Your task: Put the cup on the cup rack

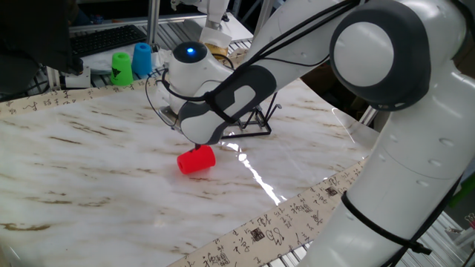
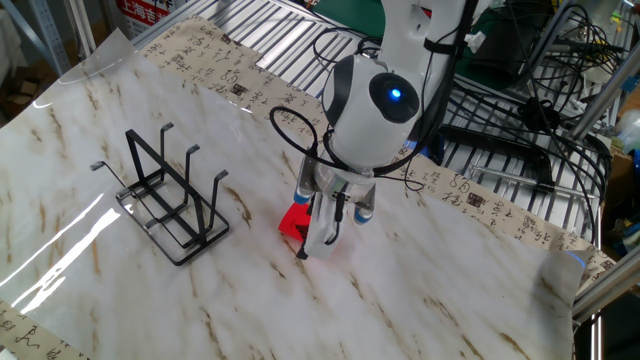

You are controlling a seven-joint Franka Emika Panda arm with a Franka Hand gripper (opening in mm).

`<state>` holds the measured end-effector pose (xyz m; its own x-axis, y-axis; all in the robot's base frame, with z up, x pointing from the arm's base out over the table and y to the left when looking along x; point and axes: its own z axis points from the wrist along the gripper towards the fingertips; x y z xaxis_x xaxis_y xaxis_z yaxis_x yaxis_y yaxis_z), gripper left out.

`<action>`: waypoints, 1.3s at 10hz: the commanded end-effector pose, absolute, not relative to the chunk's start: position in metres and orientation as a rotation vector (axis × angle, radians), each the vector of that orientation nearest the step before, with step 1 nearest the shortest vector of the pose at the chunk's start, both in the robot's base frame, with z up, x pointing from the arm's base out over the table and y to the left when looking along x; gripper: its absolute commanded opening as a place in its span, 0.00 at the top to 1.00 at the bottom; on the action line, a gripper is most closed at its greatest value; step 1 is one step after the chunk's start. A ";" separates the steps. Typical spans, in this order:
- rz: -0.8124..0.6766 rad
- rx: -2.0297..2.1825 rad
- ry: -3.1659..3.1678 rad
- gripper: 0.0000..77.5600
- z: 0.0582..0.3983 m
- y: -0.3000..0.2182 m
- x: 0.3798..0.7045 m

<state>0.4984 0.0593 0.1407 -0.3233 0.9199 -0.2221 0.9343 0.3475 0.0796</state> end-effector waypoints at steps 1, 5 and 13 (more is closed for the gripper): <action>-0.075 1.742 2.339 0.00 0.140 0.060 0.499; -0.079 1.803 2.286 0.00 0.132 0.063 0.496; -0.076 1.881 2.224 0.00 0.120 0.064 0.482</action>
<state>0.4884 0.0636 0.1250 -0.1859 0.9609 -0.2051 0.9731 0.2090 0.0974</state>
